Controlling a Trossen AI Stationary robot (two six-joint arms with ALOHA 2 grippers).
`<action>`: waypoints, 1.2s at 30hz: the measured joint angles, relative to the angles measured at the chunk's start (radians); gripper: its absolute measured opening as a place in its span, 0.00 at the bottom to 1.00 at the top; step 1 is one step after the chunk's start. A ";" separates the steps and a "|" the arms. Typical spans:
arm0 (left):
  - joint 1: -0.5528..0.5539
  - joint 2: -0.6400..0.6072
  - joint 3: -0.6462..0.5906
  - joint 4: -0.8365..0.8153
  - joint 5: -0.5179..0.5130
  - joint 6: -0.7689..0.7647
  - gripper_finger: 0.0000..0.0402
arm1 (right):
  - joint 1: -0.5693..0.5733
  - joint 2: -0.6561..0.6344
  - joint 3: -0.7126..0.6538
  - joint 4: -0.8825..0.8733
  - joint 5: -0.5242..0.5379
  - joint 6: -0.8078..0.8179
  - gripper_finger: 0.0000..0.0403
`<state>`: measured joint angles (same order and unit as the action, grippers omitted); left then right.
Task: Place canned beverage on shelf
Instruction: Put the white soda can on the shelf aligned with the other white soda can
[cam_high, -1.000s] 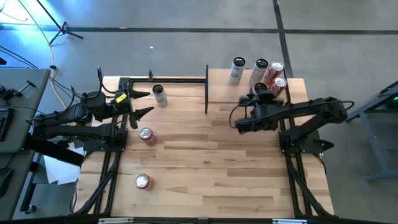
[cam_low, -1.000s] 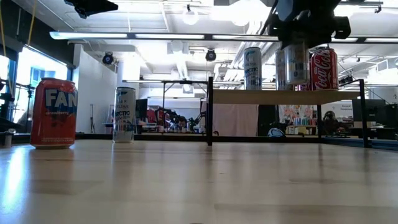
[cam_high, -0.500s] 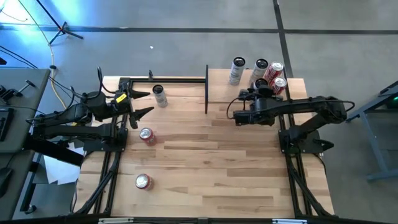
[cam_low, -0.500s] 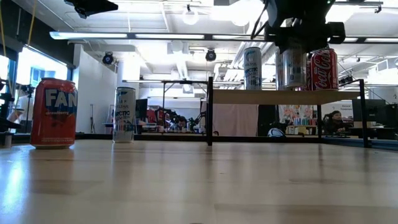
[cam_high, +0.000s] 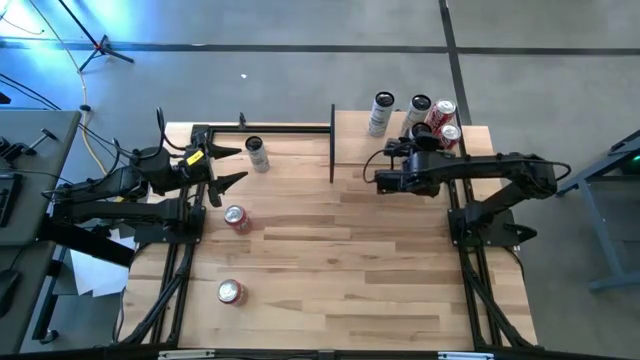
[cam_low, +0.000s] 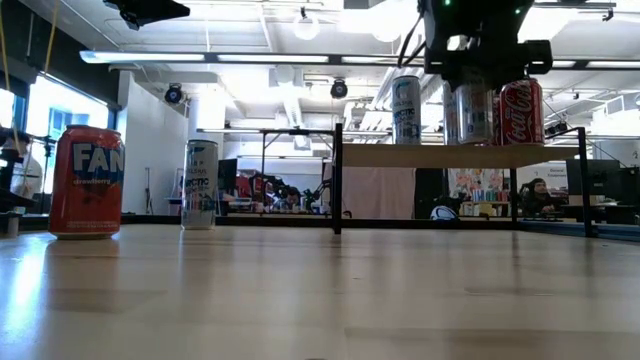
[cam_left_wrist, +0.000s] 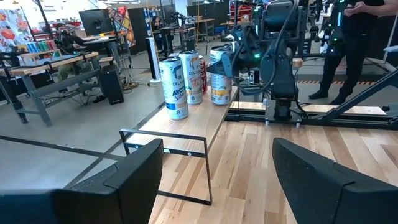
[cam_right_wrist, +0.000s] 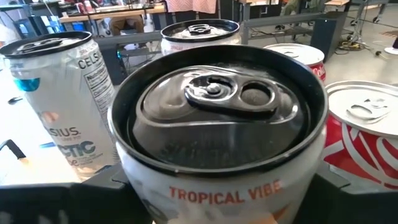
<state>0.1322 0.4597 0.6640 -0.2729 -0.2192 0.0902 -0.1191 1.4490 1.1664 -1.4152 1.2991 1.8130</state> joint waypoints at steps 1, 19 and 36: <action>0.000 0.000 0.000 0.000 0.000 0.000 0.70 | -0.003 0.000 0.000 0.000 0.000 0.000 0.64; 0.000 0.000 0.000 0.000 0.000 0.000 0.70 | -0.057 0.001 0.000 0.118 -0.037 -0.119 0.64; 0.000 0.000 0.000 0.000 0.000 0.000 0.70 | -0.071 0.001 0.000 0.127 -0.033 -0.155 0.64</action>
<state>0.1322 0.4599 0.6640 -0.2727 -0.2193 0.0902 -0.1905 1.4498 1.1664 -1.2884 1.2659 1.6581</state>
